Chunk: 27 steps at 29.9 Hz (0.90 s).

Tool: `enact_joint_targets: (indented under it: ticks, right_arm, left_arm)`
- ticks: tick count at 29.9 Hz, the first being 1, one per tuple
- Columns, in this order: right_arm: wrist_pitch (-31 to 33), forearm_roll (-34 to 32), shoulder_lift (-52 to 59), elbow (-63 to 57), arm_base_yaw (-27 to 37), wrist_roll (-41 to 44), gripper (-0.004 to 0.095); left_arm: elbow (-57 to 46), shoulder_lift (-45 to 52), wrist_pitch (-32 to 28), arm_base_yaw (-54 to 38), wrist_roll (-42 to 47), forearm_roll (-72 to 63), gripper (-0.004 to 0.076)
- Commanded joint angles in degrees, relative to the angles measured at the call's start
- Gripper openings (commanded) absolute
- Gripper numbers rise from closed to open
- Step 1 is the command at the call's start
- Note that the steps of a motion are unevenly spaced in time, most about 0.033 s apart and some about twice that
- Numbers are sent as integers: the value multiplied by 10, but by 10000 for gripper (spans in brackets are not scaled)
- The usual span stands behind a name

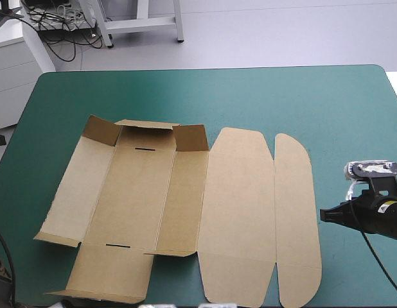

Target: Fold the box

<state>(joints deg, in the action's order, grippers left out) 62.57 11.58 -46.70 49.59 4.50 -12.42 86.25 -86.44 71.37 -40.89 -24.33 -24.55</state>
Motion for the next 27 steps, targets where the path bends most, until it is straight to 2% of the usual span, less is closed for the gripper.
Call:
enact_joint_targets:
  ticks: [1, 3, 5, 9, 13, 27]
  right_arm:
    - [-24, 6, 1, 13, 3, -5, -20]
    - [-24, 6, 1, 13, 3, -5, -20]
    - [-24, 6, 1, 13, 3, -5, -20]
    - [-24, 6, 1, 13, 3, -5, -20]
    - [-24, 6, 1, 13, 3, -5, -20]
    - [-24, 5, 1, 13, 3, -5, -20]
  left_arm:
    - [17, 17, 20, 1, -4, -49, 381]
    - [17, 14, 20, 1, -4, -48, 497]
    - [17, 10, 22, 1, 0, -48, 548]
    - [17, 5, 22, 1, 57, -54, 534]
    - [10, -2, 22, 1, 47, -80, 511]
    - [-145, -2, 22, 10, -126, -130, 506]
